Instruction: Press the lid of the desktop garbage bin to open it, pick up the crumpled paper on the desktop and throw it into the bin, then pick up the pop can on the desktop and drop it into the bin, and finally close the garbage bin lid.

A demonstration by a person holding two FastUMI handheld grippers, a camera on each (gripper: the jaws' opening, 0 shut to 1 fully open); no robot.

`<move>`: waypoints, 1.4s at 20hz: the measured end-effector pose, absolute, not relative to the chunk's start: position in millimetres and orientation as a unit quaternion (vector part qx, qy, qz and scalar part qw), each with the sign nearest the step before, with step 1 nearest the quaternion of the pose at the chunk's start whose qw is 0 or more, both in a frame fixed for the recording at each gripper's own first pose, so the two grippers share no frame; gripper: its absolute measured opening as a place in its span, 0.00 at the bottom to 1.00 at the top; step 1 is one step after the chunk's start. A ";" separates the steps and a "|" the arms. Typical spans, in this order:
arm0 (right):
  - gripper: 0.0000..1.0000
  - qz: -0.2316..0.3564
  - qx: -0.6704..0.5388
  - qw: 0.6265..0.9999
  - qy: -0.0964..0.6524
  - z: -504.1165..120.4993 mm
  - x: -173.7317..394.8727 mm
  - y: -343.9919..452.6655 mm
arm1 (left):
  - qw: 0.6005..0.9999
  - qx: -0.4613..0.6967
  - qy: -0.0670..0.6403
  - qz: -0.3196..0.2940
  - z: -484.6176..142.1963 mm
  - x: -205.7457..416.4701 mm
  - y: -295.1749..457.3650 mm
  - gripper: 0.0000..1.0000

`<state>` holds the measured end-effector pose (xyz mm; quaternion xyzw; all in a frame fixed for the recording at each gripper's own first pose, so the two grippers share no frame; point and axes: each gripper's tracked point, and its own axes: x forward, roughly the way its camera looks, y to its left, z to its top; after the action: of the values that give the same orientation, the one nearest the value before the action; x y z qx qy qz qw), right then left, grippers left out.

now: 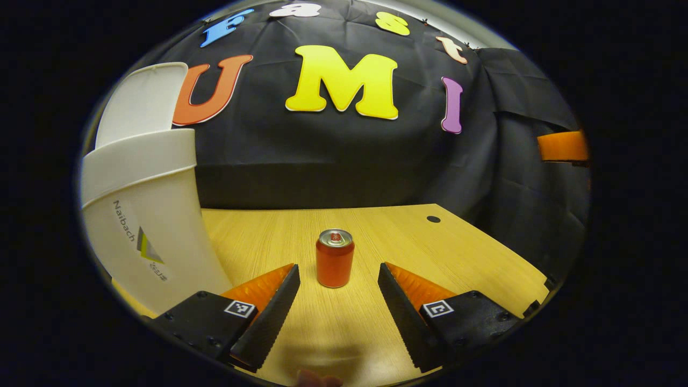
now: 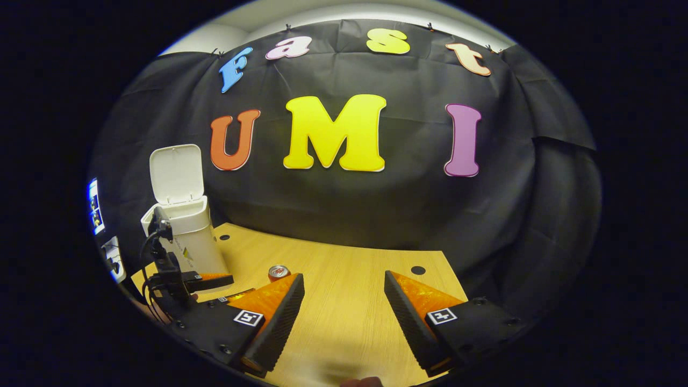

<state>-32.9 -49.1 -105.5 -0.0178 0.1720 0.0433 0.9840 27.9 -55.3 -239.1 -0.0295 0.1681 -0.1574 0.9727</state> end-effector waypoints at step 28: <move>0.94 -0.035 -0.046 0.971 0.233 -136.2 -54.0 -106.1 | 0.966 0.009 0.203 -0.161 -326.1 134.5 -90.8 0.97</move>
<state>-54.0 -106.1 -136.2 -0.0460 0.2334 -0.0350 0.9707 134.5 -90.8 -326.1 0.0088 0.2029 -0.1613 0.9658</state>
